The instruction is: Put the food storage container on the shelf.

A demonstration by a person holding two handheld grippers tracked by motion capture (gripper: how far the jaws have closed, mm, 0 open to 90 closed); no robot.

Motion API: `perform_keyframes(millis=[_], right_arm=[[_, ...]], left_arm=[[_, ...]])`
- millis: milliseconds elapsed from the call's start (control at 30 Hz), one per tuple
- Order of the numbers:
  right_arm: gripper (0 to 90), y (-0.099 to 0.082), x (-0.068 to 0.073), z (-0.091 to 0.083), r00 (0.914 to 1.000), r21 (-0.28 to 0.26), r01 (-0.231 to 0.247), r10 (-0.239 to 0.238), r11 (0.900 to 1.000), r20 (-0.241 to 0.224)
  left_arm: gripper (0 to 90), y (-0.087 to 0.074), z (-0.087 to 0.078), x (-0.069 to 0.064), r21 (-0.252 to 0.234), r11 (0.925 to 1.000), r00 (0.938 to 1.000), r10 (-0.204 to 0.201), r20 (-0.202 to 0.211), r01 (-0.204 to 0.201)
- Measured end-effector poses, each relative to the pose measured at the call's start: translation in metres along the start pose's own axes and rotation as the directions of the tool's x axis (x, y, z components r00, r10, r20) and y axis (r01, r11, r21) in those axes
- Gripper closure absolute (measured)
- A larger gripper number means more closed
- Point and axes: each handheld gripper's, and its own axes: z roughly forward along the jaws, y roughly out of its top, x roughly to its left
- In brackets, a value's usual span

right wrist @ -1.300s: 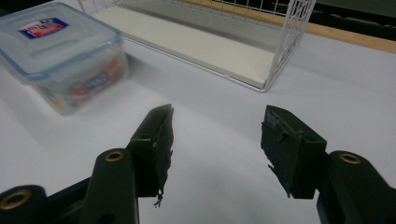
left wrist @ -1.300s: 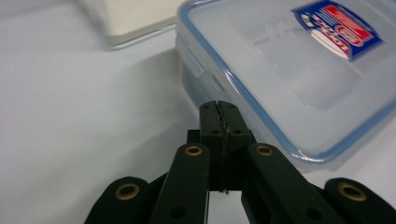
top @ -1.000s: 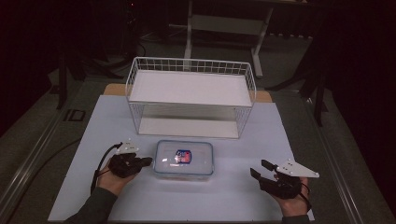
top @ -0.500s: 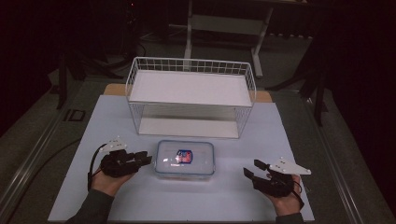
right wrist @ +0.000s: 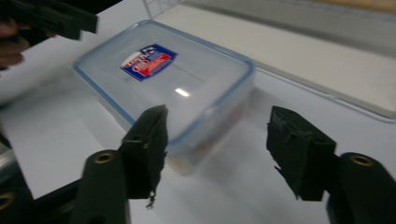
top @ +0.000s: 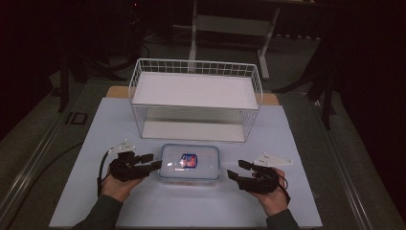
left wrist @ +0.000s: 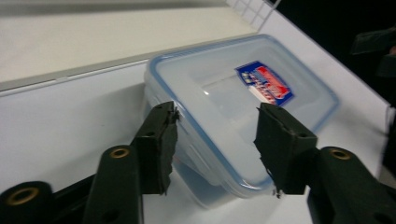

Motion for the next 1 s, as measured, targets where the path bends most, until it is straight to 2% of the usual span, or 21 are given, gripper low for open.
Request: perform_keyframes(millis=[100,167,233,300,367,433,467,533,667,733,800,833,867,967,1000], right_arm=[[26.6,0.006,-0.002,0.015,0.9993,0.041,-0.029,0.03,0.9987,-0.023],[22.5,0.007,-0.002,0.024,0.9989,0.063,-0.036,0.037,0.9974,-0.028],[19.9,0.008,-0.004,0.034,0.9981,0.092,-0.049,0.053,0.9946,-0.034],[18.5,0.009,-0.007,0.043,0.9938,0.112,-0.093,0.099,0.9893,-0.05],[17.9,0.01,-0.01,0.049,0.9865,0.124,-0.134,0.144,0.9831,-0.077],[18.0,0.011,-0.013,0.055,0.9772,0.134,-0.18,0.193,0.9745,-0.089],[18.0,0.011,-0.016,0.058,0.9711,0.139,-0.202,0.217,0.9694,-0.1],[18.0,0.01,-0.02,0.063,0.9533,0.151,-0.259,0.277,0.9541,-0.119],[15.6,0.007,-0.025,0.071,0.9339,0.176,-0.297,0.324,0.9385,-0.151],[16.2,0.005,-0.025,0.075,0.9209,0.192,-0.316,0.349,0.9291,-0.173],[17.5,0.004,-0.024,0.078,0.9145,0.202,-0.316,0.354,0.9273,-0.196],[18.0,0.004,-0.023,0.08,0.9169,0.204,-0.313,0.351,0.9275,-0.189],[19.4,0.003,-0.023,0.081,0.9197,0.21,-0.308,0.347,0.928,-0.184],[22.4,0.0,-0.027,0.082,0.8958,0.225,-0.342,0.389,0.9123,-0.215],[22.9,-0.001,-0.027,0.082,0.8923,0.226,-0.349,0.396,0.9096,-0.217]], left_arm=[[37.1,0.0,0.006,0.001,0.019,0.9997,0.9999,-0.013,-0.002,0.013],[34.9,0.0,0.009,0.003,0.031,0.9991,0.9995,-0.029,0.015,0.028],[33.6,0.0,0.013,0.004,0.043,0.9985,0.9993,-0.035,0.01,0.035],[32.1,0.0,0.017,0.006,0.052,0.9977,0.9989,-0.045,0.015,0.044],[31.9,0.0,0.02,0.008,0.048,0.9972,0.9981,-0.058,0.019,0.058],[32.0,0.0,0.024,0.012,0.05,0.9936,0.9937,-0.104,0.043,0.102],[32.0,0.0,0.027,0.014,0.055,0.992,0.9917,-0.117,0.053,0.114],[31.3,0.0,0.032,0.015,0.065,0.9898,0.9891,-0.131,0.067,0.127],[28.7,0.0,0.037,0.016,0.07,0.9857,0.9824,-0.159,0.097,0.153],[28.1,-0.001,0.038,0.019,0.075,0.9819,0.9772,-0.181,0.111,0.174],[27.9,-0.001,0.039,0.02,0.082,0.979,0.9736,-0.195,0.118,0.187],[28.0,-0.001,0.039,0.021,0.087,0.977,0.9713,-0.205,0.121,0.195],[28.1,-0.001,0.039,0.022,0.095,0.973,0.9663,-0.222,0.13,0.211],[28.3,-0.003,0.04,0.027,0.115,0.9638,0.9524,-0.257,0.163,0.241],[28.5,-0.003,0.04,0.029,0.123,0.9583,0.944,-0.277,0.18,0.258]])
